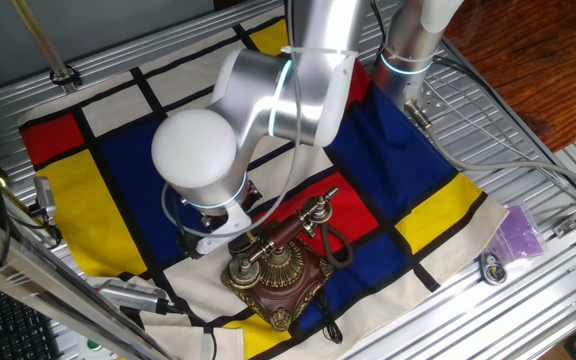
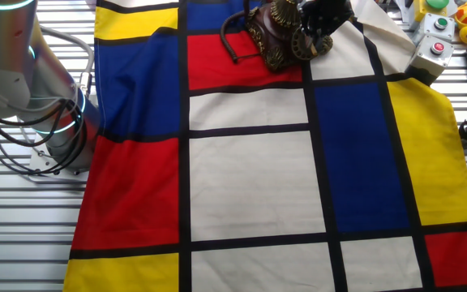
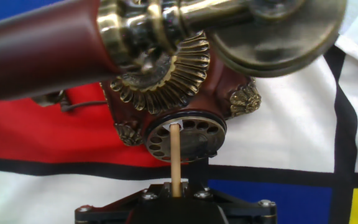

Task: Dial a number on an old rotary phone

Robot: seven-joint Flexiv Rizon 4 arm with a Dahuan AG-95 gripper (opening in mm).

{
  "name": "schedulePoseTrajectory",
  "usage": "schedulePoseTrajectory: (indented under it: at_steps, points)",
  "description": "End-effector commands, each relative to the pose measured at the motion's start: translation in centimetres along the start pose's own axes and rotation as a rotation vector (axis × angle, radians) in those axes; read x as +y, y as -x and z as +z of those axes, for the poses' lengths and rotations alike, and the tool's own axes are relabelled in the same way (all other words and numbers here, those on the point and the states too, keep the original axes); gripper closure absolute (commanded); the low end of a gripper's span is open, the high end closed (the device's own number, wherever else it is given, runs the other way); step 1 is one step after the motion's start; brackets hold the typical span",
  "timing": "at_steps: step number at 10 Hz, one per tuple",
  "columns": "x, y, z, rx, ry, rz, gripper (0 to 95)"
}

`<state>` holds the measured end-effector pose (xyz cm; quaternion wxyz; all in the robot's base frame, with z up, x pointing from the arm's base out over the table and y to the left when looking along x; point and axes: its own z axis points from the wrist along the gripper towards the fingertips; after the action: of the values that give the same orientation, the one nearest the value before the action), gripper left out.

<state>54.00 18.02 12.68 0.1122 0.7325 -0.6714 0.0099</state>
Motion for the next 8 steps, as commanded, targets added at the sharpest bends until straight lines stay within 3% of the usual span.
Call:
schedulePoseTrajectory:
  at_steps: [1, 8]
  points:
    - [-0.1, 0.06, -0.07, -0.002, 0.018, 0.029, 95.0]
    - [-0.42, 0.21, -0.28, -0.008, 0.061, 0.121, 95.0]
